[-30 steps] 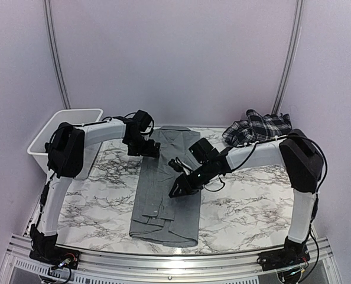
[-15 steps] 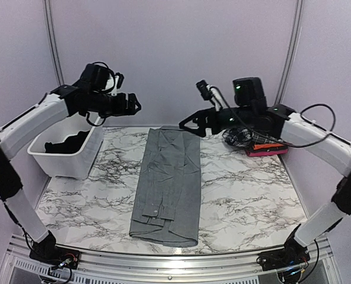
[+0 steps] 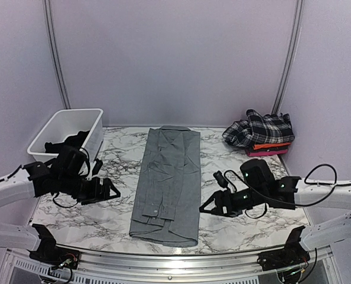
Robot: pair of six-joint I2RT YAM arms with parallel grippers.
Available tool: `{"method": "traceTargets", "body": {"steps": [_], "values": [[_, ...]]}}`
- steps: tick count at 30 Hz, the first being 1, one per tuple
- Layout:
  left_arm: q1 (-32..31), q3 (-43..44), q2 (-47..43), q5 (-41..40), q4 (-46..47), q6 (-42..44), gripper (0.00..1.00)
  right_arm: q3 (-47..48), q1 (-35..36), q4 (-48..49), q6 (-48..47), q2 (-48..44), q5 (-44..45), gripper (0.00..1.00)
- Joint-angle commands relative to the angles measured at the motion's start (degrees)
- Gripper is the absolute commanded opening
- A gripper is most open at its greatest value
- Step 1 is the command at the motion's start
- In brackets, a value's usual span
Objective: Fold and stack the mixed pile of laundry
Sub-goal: Pick up the rectangle-folded shirt from the center of the board.
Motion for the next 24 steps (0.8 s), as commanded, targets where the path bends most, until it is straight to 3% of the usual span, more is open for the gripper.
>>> {"method": "traceTargets", "body": {"steps": [1, 6, 10, 18, 24], "values": [[-4.9, -9.7, -9.3, 2.4, 4.2, -13.0, 0.92, -6.4, 7.4, 7.4, 16.6, -4.2, 6.9, 0.8], [-7.9, -16.3, -10.9, 1.6, 5.8, -18.0, 0.8, -8.2, 14.0, 11.1, 20.2, 1.9, 11.5, 0.73], [-8.4, -17.4, -7.4, 1.8, 7.7, -18.1, 0.71, -7.8, 14.7, 13.1, 21.1, 7.6, 12.1, 0.64], [-10.6, -19.8, 2.5, 4.9, 17.5, -19.7, 0.64, -7.8, 14.8, 14.5, 24.2, 13.5, 13.7, 0.42], [-12.6, -19.3, 10.6, 6.0, 25.4, -21.4, 0.59, -5.1, 14.8, 18.9, 23.9, 21.1, 10.7, 0.37]]}}
